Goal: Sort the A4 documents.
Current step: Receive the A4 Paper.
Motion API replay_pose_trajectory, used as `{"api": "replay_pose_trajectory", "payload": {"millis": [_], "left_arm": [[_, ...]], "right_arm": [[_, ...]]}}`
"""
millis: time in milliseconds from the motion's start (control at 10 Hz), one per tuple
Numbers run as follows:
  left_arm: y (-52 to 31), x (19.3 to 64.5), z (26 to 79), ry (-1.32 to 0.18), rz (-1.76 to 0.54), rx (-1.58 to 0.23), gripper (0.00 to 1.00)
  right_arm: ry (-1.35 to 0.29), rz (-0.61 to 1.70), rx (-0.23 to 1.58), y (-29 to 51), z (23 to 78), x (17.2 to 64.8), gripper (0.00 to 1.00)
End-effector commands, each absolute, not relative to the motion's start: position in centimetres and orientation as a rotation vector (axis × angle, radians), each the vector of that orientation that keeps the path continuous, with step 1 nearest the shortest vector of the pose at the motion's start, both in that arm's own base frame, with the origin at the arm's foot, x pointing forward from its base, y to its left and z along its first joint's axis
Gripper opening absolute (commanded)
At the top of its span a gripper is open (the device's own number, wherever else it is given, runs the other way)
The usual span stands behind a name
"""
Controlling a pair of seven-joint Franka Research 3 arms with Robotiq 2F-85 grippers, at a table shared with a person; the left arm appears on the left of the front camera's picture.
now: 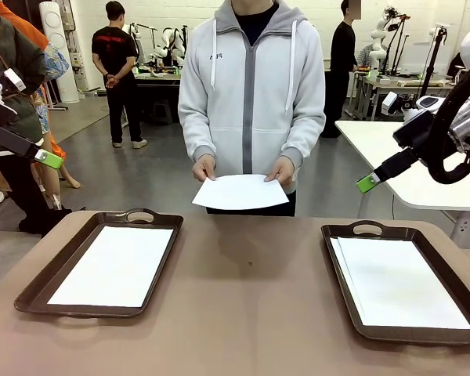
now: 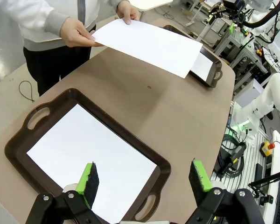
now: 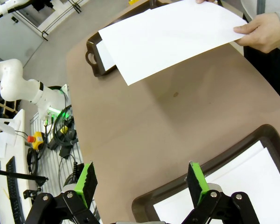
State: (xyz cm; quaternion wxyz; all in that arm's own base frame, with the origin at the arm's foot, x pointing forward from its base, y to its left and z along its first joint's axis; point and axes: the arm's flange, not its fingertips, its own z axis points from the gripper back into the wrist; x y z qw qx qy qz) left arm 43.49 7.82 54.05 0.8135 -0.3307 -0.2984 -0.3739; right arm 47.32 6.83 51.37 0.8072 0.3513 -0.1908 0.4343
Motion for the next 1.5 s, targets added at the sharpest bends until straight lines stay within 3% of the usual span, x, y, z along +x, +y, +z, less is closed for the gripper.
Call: {"api": "replay_pose_trajectory", "payload": {"millis": [0, 1400], "left_arm": [[7.79, 43.48, 54.08, -0.637, -0.800, -0.706, 1.00], [7.79, 43.48, 54.08, -0.637, -0.800, -0.706, 1.00]], "right_arm": [[-0.410, 0.929, 0.753, 6.83, 51.33, 47.35, 1.00], [-0.410, 0.929, 0.753, 6.83, 51.33, 47.35, 1.00]]}}
